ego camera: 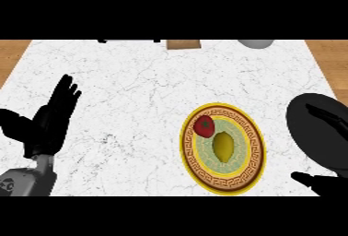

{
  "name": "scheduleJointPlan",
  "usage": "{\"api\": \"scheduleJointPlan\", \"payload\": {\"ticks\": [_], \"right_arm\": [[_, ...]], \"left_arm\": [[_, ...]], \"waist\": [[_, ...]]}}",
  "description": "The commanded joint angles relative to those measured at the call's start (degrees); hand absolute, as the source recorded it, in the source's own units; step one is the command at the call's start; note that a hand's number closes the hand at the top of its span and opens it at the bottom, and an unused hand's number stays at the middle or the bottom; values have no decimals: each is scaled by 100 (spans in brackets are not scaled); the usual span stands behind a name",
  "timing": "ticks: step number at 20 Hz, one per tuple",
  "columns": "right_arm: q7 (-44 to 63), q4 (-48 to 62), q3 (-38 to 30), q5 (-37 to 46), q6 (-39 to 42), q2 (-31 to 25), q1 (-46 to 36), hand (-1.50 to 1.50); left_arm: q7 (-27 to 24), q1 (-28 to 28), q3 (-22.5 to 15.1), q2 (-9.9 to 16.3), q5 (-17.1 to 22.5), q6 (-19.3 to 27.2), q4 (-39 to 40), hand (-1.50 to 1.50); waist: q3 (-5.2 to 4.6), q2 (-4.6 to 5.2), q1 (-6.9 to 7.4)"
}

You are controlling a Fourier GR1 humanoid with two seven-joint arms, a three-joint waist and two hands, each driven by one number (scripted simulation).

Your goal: Pick the lemon from the plate and place it in the pan

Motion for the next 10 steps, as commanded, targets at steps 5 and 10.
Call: {"api": "scheduleJointPlan", "payload": {"ticks": [5,10], "right_arm": [[1867,-13,851,1191,766,-570,-1336,-150],[2854,330,1555,1468,1627,-361,-2345,-150]], "left_arm": [[45,-121,61,6,56,-264,-4,0],[-16,-201,68,-73,-17,-353,233,0]], "waist": [[-8,38,233],[-8,43,225]]}}
